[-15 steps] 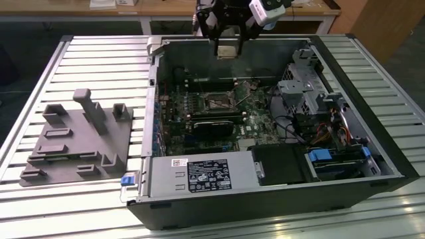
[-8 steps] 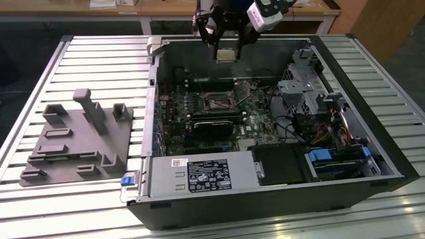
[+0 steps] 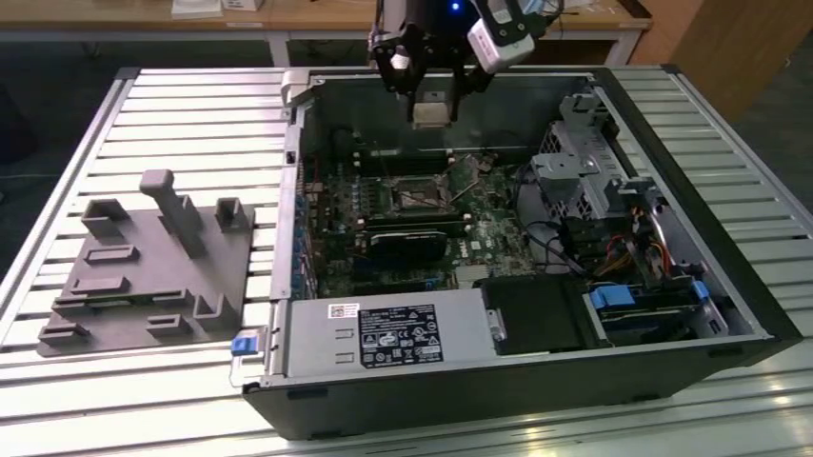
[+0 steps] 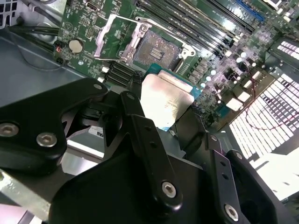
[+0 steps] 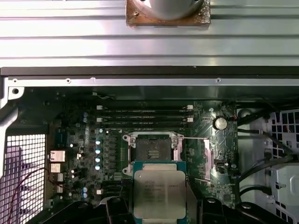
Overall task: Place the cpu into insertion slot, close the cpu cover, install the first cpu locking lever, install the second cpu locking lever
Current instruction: 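Place the cpu into insertion slot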
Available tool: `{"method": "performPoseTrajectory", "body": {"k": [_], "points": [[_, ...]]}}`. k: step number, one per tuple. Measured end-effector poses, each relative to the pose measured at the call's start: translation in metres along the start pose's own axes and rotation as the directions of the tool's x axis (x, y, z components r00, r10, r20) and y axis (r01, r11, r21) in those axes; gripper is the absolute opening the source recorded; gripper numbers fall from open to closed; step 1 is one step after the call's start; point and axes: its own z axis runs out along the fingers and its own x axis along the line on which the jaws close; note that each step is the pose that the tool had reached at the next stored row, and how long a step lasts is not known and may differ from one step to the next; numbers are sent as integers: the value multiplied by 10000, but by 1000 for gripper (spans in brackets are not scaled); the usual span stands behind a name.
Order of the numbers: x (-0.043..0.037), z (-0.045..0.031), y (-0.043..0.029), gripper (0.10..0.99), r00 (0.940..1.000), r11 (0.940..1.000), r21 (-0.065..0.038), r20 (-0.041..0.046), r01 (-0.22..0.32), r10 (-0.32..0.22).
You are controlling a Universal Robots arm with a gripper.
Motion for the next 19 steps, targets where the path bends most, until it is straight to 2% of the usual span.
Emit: {"method": "performPoseTrajectory", "body": {"k": [13, 16, 19], "points": [[17, 204, -19, 537, 10000, 10000, -3, 58, -40, 40], [17, 244, -23, 537, 9994, 9995, -4, 86, -330, 330], [17, 279, -27, 537, 9962, 9963, -9, 135, -855, 855]]}}
